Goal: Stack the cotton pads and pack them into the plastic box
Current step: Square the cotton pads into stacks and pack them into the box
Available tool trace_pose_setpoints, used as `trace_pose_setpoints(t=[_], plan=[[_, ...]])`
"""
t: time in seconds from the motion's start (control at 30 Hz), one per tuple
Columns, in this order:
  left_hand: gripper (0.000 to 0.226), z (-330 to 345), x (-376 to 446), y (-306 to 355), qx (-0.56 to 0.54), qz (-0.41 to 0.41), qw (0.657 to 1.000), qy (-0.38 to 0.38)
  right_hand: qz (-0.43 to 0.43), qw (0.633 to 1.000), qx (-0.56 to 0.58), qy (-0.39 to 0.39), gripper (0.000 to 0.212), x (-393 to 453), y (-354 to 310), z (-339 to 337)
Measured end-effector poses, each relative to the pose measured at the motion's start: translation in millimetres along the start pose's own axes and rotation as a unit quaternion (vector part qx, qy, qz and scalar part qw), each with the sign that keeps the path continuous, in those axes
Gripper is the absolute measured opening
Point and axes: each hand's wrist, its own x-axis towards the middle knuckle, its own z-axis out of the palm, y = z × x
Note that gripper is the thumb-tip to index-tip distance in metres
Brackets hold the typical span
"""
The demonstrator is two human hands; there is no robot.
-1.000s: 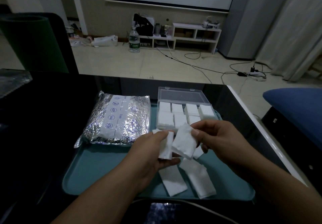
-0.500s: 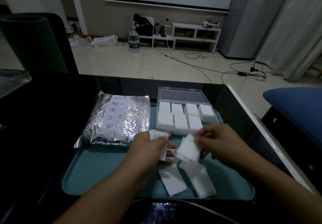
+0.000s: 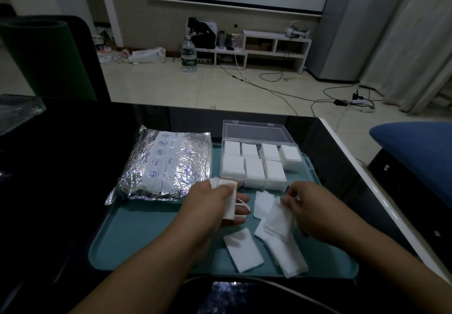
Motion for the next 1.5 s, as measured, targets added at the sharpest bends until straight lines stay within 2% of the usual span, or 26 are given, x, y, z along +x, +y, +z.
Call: trace_pose_setpoints(t=[0.13,0.2,0.27,0.37,0.47,0.53,0.73,0.87,1.0,1.13,1.2,1.27,1.4,1.5], plan=[[0.018,3.6,-1.3,-2.4,0.012,-0.025,1.0,-0.012,-0.047,0.985,-0.118,0.118,0.023,-2.8,-4.5,5.2],[0.019,4.1,-0.4,-3.4,0.019,-0.029,0.999,-0.013,-0.085,0.979,-0.106,0.15,0.025,-3.7,-7.7,5.7],[0.021,3.5,0.6,-2.9,0.016,-0.03,0.999,-0.008,-0.106,0.985,-0.015,0.136,0.029,-2.1,-8.3,4.9],[0.022,2.7,1.7,-2.1,0.013,-0.028,1.0,0.001,-0.074,0.983,0.153,0.065,0.033,0.0,-8.9,-0.6],[0.021,4.1,1.1,-2.6,0.021,-0.033,0.999,0.004,-0.043,0.95,0.31,0.013,0.032,-5.0,-11.1,-4.7],[0.019,5.2,0.6,-3.1,0.027,-0.039,0.999,0.004,-0.039,0.933,0.358,0.001,0.032,-8.8,-14.4,-6.6],[0.01,4.9,-3.1,-2.0,0.009,-0.05,0.998,-0.04,-0.055,0.941,0.331,0.035,0.028,-8.8,-17.7,-2.7],[0.019,2.7,-2.8,-2.7,0.007,-0.056,0.997,-0.058,-0.065,0.936,0.343,0.044,0.029,-11.1,-20.9,-1.6],[0.02,2.3,-2.6,-3.0,-0.006,-0.038,0.998,-0.041,-0.082,0.924,0.372,0.025,0.022,-15.2,-24.1,-3.4],[0.02,4.1,-5.7,3.2,-0.049,-0.06,0.997,-0.026,-0.1,0.901,0.415,0.082,0.005,-14.9,-22.4,-7.1],[0.028,3.6,-7.0,5.7,-0.053,-0.078,0.995,-0.043,-0.102,0.881,0.452,0.093,0.007,-15.2,-20.7,-11.9],[0.028,3.0,-7.1,6.0,-0.058,-0.089,0.993,-0.058,-0.111,0.87,0.475,0.068,0.008,-17.3,-21.7,-14.0],[0.037,3.5,-5.7,4.2,-0.066,-0.12,0.986,-0.095,-0.172,0.906,0.385,0.047,0.007,-18.2,-29.1,-3.6],[0.049,3.7,-6.8,4.1,-0.054,-0.132,0.98,-0.141,-0.2,0.911,0.357,0.048,0.006,-17.6,-34.8,2.8]])
